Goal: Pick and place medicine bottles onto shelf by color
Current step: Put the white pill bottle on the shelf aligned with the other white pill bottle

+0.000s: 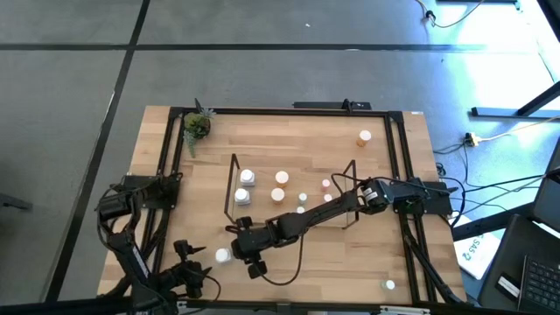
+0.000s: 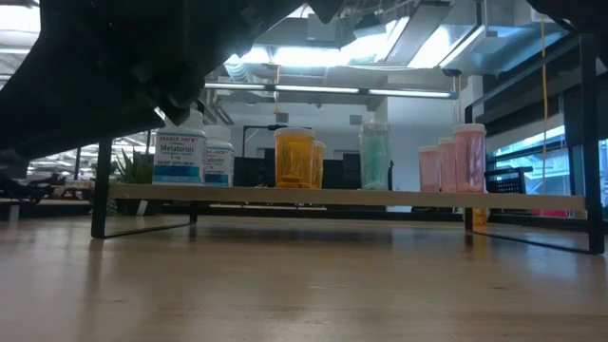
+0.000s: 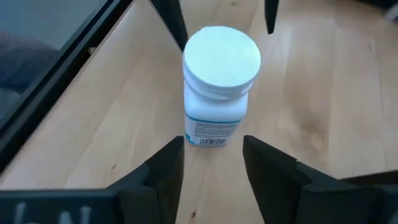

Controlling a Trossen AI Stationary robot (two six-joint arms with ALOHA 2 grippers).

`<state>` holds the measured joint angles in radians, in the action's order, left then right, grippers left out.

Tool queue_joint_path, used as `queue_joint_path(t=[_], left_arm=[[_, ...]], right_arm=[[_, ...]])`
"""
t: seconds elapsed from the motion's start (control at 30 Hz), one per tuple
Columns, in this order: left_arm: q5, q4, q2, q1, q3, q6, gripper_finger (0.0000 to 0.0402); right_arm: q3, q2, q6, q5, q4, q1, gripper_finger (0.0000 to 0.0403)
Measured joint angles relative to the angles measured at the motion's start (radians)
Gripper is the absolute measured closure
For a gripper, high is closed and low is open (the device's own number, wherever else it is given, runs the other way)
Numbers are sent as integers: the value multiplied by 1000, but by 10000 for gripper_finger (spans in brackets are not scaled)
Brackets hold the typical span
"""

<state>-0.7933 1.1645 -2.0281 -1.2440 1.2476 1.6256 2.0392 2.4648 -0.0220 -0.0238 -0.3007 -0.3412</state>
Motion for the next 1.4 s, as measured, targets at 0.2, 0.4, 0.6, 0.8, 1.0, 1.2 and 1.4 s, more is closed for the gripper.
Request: queue_joint_path(t=[0.2, 0.4, 0.6, 0.8, 1.0, 1.2, 1.4], left_arm=[[0, 7, 0, -14, 0, 21, 75], [2, 7, 0, -13, 0, 24, 75], [27, 12, 0, -13, 0, 76, 75], [55, 31, 0, -14, 0, 101, 75], [56, 32, 0, -14, -1, 103, 75], [56, 32, 0, -20, -1, 149, 75], [55, 32, 0, -33, -1, 158, 75]], right_arm=[[0, 0, -112, 1, 50, 0, 179], [26, -2, -41, 0, 89, -1, 151], [35, -3, 49, 3, 88, 14, 150], [33, -3, 98, 77, 90, 24, 150], [32, -3, 96, 79, 99, 23, 150], [31, -3, 94, 78, 113, 21, 150], [31, -3, 88, 71, 120, 16, 150]])
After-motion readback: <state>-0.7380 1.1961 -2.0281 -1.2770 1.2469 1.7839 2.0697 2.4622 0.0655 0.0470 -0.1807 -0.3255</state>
